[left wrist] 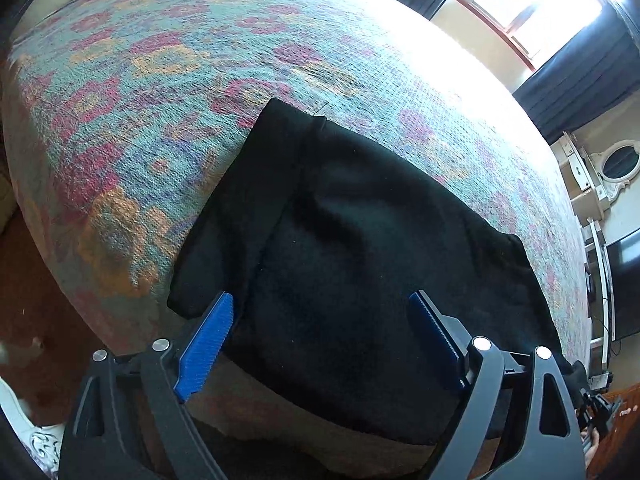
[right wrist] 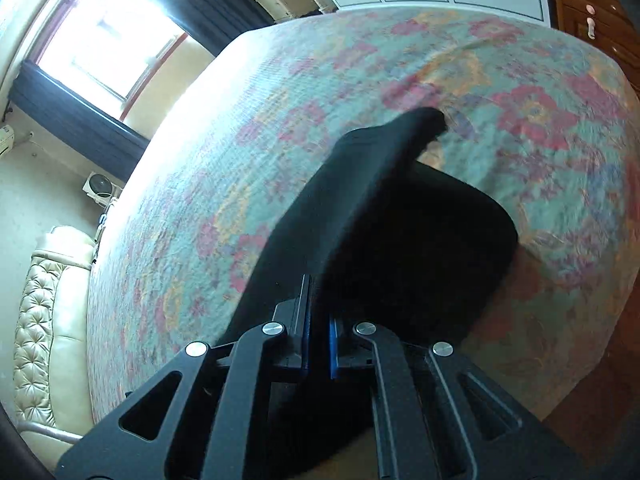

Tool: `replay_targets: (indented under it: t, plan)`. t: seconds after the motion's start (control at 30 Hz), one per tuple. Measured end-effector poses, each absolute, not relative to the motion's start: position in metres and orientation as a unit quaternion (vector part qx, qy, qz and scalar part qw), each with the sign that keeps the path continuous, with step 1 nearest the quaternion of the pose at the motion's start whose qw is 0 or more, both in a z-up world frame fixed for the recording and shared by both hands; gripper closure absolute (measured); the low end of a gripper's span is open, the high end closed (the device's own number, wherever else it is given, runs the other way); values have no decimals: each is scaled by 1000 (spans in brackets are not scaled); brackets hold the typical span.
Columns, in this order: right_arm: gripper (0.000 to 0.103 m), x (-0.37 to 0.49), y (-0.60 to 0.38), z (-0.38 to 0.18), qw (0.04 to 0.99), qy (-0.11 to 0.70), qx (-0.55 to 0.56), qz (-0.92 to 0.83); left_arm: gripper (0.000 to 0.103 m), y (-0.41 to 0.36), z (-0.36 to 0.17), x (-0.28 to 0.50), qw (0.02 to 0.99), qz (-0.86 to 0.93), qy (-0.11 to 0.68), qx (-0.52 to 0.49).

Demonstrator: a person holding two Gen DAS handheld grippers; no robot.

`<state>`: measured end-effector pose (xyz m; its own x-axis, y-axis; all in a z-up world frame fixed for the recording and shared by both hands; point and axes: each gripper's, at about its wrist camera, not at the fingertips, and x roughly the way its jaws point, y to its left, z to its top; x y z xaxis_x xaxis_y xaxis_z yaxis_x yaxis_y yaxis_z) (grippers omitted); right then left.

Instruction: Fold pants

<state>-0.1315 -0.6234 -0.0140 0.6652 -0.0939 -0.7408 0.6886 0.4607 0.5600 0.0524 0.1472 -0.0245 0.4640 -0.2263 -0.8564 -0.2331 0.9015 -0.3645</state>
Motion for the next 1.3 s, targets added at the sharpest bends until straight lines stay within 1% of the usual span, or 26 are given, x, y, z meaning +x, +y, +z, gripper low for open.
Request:
replay_targets:
  t: [0.07, 0.1, 0.13, 0.17, 0.2, 0.23, 0.37, 0.4, 0.43, 0.5, 0.6, 0.67, 0.7, 0.83, 0.9, 0.97, 1.07, 1.1, 1.17, 1.2, 1.23, 1.27, 1.3]
  plan:
    - [97, -149, -628, -35, 773, 322, 497, -230, 16, 146, -24, 52, 827, 4, 518, -217]
    - [95, -160, -630, -40, 767, 302, 522, -221, 16, 146, -24, 51, 828, 3, 518, -215]
    - [90, -175, -632, -43, 762, 269, 548, -216, 16, 147, -25, 51, 828, 2, 519, -214]
    - [83, -190, -632, -44, 758, 242, 563, -222, 16, 147, -25, 51, 827, 0, 520, -214]
    - [64, -205, -633, -44, 753, 221, 574, -235, 16, 148, -25, 51, 827, -1, 520, -214]
    - [58, -215, -634, -46, 749, 204, 584, -237, 16, 149, -25, 51, 827, -1, 520, -215]
    - [58, -228, -631, -73, 715, 188, 646, -193, 16, 150, -26, 52, 826, 4, 520, -218]
    - [56, -227, -628, -82, 703, 179, 666, -172, 16, 150, -26, 52, 826, 5, 520, -217]
    - [52, -224, -626, -89, 696, 164, 683, -150, 16, 150, -26, 52, 826, 5, 520, -217]
    - [47, -218, -623, -93, 700, 141, 687, -137, 16, 150, -26, 52, 826, 5, 521, -216]
    - [48, -215, -629, -82, 726, 119, 655, -172, 16, 150, -26, 51, 826, 4, 520, -217]
    - [85, -213, -633, -73, 735, 128, 640, -186, 16, 150, -26, 51, 826, 3, 520, -216]
    - [93, -214, -634, -66, 737, 132, 635, -191, 16, 151, -26, 51, 826, 2, 520, -216]
    - [94, -228, -627, -38, 762, 157, 591, -214, 16, 152, -26, 51, 826, 2, 520, -220]
    - [94, -233, -630, -48, 753, 175, 596, -216, 15, 153, -27, 52, 825, 3, 520, -221]
    - [92, -244, -636, -72, 724, 171, 629, -227, 15, 153, -27, 53, 825, 2, 521, -217]
    - [84, -259, -641, -94, 705, 133, 665, -207, 15, 153, -26, 53, 825, -2, 523, -214]
    - [77, -259, -642, -98, 705, 133, 670, -190, 15, 153, -26, 53, 825, -2, 522, -215]
    - [68, -257, -642, -96, 714, 135, 666, -170, 14, 153, -26, 54, 825, -1, 521, -218]
    - [57, -253, -643, -93, 719, 132, 663, -161, 13, 152, -26, 54, 826, -1, 521, -217]
    - [49, -251, -642, -89, 724, 130, 659, -157, 13, 150, -25, 54, 826, -1, 521, -213]
    - [48, -244, -643, -84, 730, 133, 652, -158, 13, 149, -23, 53, 828, -1, 521, -209]
    - [51, -238, -642, -80, 736, 144, 641, -164, 13, 147, -20, 52, 829, -3, 520, -206]
